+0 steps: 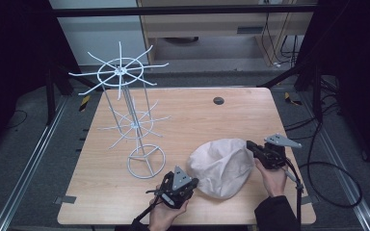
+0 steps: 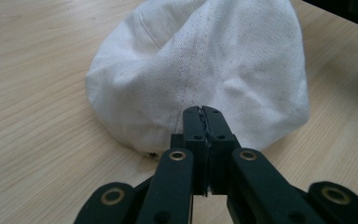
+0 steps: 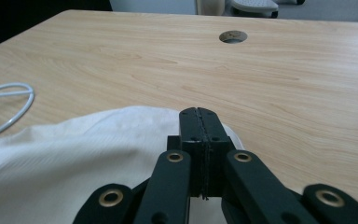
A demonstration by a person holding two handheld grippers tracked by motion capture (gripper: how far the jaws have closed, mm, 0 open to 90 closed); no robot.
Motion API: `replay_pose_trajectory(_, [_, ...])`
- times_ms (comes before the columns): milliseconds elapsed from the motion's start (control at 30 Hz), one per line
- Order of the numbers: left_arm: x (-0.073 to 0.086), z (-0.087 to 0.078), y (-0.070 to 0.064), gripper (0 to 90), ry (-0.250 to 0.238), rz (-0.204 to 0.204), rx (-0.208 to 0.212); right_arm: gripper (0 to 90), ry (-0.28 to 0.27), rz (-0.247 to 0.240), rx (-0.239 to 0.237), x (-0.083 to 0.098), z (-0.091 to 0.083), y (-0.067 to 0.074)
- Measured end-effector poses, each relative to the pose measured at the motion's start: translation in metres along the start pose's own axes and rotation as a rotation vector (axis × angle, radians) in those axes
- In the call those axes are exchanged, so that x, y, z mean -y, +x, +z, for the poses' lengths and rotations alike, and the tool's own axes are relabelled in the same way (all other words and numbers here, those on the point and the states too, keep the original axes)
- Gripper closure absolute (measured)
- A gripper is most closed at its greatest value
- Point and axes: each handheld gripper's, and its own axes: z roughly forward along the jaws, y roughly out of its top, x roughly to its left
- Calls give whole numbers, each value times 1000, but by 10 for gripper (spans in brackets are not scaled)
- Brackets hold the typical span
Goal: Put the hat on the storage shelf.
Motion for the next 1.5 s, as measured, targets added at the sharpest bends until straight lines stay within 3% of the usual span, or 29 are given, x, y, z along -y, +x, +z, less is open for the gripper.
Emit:
replay_pose_trajectory(100, [0,8,-1,894,-2,-13,7,900,0,-15,-4,-4,19,-3])
replay_pose_trajectory(200, [-1,13,-2,895,0,5,-7,900,5,-20,-19,-6,29,-5])
replay_pose_trajectory(400, [-8,26,7,899,3,-3,-45,900,86,-55,-43,1,36,-5])
replay_pose_trajectory(600, [-20,37,19,899,-5,-4,-80,900,112,-66,-36,5,26,-4])
replay_pose_trajectory(833, [-33,52,34,900,-8,-37,-109,900,119,-65,-39,13,6,-3])
replay_pose_trajectory(1133, [-49,72,53,900,-3,-44,-142,900,153,-78,-59,27,-11,8])
replay_pose_trajectory(1200, [-51,75,57,900,3,-62,-145,900,158,-79,-62,29,-13,10])
replay_pose_trajectory(1333, [-49,63,56,896,-16,-51,-147,900,118,-66,-35,26,-19,6])
replay_pose_trajectory(1500, [-45,20,42,879,-86,-48,-101,900,55,-22,44,20,-24,-9])
